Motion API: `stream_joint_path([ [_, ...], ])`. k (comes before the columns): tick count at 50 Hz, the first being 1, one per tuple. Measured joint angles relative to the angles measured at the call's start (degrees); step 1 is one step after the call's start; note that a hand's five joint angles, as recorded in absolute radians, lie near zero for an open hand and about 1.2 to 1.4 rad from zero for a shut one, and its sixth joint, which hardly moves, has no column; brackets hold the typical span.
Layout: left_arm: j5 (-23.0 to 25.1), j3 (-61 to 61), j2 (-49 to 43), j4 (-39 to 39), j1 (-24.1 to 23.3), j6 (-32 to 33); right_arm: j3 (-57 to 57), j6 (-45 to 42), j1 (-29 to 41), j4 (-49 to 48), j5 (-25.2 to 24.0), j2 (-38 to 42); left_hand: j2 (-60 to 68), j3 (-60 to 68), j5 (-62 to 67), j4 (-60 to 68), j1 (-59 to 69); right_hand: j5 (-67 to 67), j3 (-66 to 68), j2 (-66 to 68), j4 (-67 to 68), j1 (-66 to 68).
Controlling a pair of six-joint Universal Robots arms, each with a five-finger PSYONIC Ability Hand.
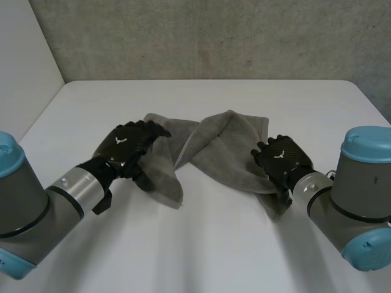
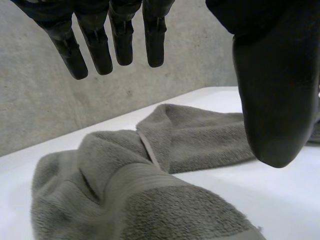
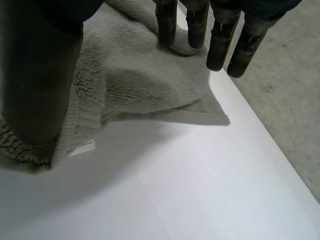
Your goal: Fold the towel.
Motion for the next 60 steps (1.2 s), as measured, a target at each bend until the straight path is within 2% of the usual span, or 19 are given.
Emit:
stream_joint_path([
  [8,-0.2,1.3,-5.0,0.6,-0.9,0.9,-0.2,9.5,-2.7,-2.1,-0.1,-0.8,0.0,0.0,0.0,0.0,0.0,0.0,0.0,0.0,0.0,0.0],
  [14,-0.6,4.8,-10.9,0.7,-1.9,6.1,-0.4,16.4,-4.5,-3.1,-1.4,-0.9,0.0,0.0,0.2,0.0,0.0,0.0,0.0,0.0,0.0,0.0],
  [20,-1.9,9.0,-15.8,0.7,-2.5,11.9,-0.4,18.0,-4.9,-3.1,-2.5,-0.6,0.1,0.0,1.5,0.0,0.0,0.0,0.0,0.0,0.0,0.0],
  [25,-3.7,12.4,-18.6,0.7,-3.1,13.6,-0.3,17.7,-4.7,-3.1,-2.8,-0.2,1.8,1.6,4.3,1.3,1.5,0.0,0.0,0.0,0.0,0.0],
  [40,-4.7,19.2,-25.3,0.3,-4.1,13.7,-0.5,17.3,-4.6,-3.1,-2.6,0.7,27.0,26.4,28.1,26.1,26.1,0.0,0.0,0.0,0.0,0.0],
  [53,-5.3,21.0,-26.2,-0.3,-4.0,13.6,-2.4,17.5,-5.3,-1.7,-2.5,0.5,57.5,55.4,58.6,57.0,55.5,0.0,0.0,0.0,0.0,0.0],
  [60,-5.1,18.5,-20.2,-2.7,-3.5,13.0,-5.3,16.3,-6.0,5.6,-4.0,0.2,58.4,56.5,59.8,60.2,55.8,0.0,0.0,0.0,0.0,0.0],
])
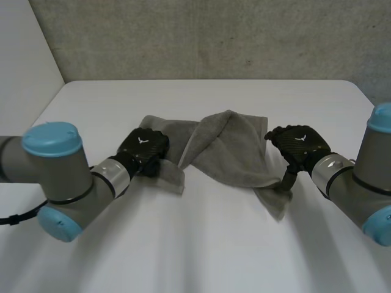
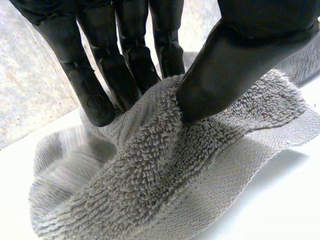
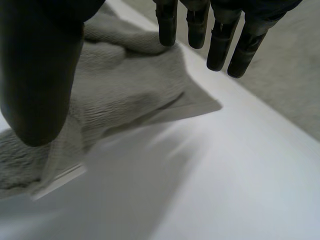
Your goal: Fold the towel.
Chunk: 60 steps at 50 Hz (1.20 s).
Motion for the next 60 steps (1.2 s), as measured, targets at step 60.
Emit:
stream_joint_path([
  [60,2.1,-16.9,25.5,-8.5,13.3,-26.5,-9.8,-19.6,-3.7,26.4,-11.0,-6.5,0.2,1.0,0.0,0.2,0.1,0.2,0.0,0.9,0.0,0.2],
])
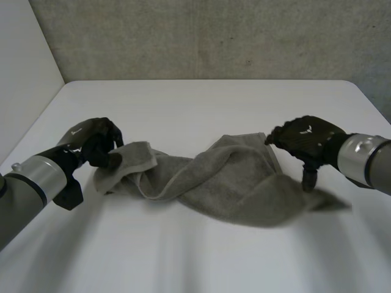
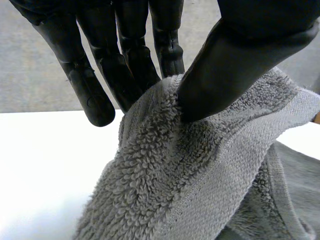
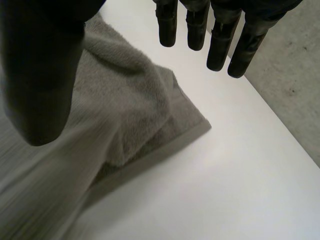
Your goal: Fold the towel.
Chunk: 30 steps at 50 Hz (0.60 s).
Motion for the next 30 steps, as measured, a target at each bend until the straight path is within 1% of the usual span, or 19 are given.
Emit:
stream_joint_path([
  [3,-0.1,0.6,-0.7,0.1,1.5,-0.1,-2.6,2.1,1.8,-1.3,0.1,3.2,0.0,0.0,0.0,0.0,0.0,0.0,0.0,0.0,0.0,0.0],
  [7,-0.2,2.5,-2.3,0.3,2.9,-0.4,-4.0,3.7,4.3,-3.3,1.5,6.8,0.0,0.0,0.0,0.0,0.0,0.0,0.0,0.0,0.0,0.0],
  [13,-0.6,7.5,-7.2,0.3,3.6,-2.2,-2.2,5.0,6.5,-7.5,4.3,10.3,0.0,0.0,0.0,0.0,0.0,0.0,0.0,0.0,0.0,-0.1],
  [20,-0.5,15.6,-12.7,0.3,2.4,-7.6,4.4,5.5,6.2,-13.4,5.2,10.7,0.0,0.0,0.0,0.0,0.0,0.0,0.0,0.0,0.0,-0.2],
  [23,-0.4,20.8,-15.3,0.6,1.2,-10.0,8.5,5.5,6.0,-17.0,5.2,9.9,0.0,0.0,0.0,0.0,0.0,0.0,0.0,0.0,0.0,-0.2],
  [30,-0.7,33.6,-22.8,1.8,-2.2,-11.7,14.6,5.5,5.8,-23.1,5.3,7.8,0.0,0.1,0.0,0.0,0.0,0.0,0.0,0.0,0.0,-0.2],
])
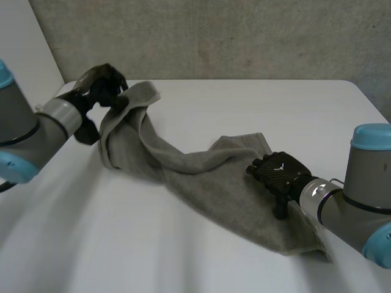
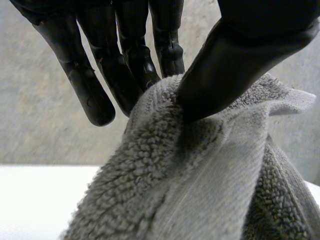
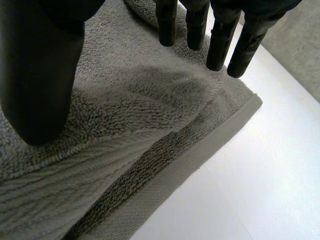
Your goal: Fold the towel.
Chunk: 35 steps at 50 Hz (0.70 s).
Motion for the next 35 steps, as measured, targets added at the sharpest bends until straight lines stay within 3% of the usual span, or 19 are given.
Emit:
stream_joint_path([
  [11,-6.3,20.0,-17.5,5.5,-1.4,0.8,1.3,1.1,0.1,-1.9,0.0,-0.4,-1.8,-1.1,-1.1,-3.4,-0.4,0.0,0.0,0.0,0.0,0.0],
  [14,-8.1,23.5,-21.8,6.7,-1.3,1.1,1.3,1.4,0.3,-1.8,-0.1,-0.3,-17.8,-16.5,-15.8,-20.0,-15.2,0.0,0.0,0.0,0.0,0.0],
  [19,-9.3,25.8,-26.1,7.1,-1.2,3.1,1.5,1.7,0.4,-1.7,-0.1,-0.2,-54.5,-53.0,-54.5,-56.4,-52.0,0.0,0.0,0.0,0.0,0.0],
  [26,-9.5,21.4,-24.4,6.4,0.1,6.8,1.9,1.9,0.6,-2.1,-0.1,-0.4,-60.1,-59.2,-60.9,-62.0,-57.5,0.0,0.0,0.0,0.0,0.0],
  [35,-8.5,8.3,-12.4,6.1,2.1,8.0,2.6,2.1,0.9,-2.8,0.0,-0.4,-60.1,-59.2,-60.9,-62.0,-57.5,0.0,0.0,0.0,0.0,0.0],
])
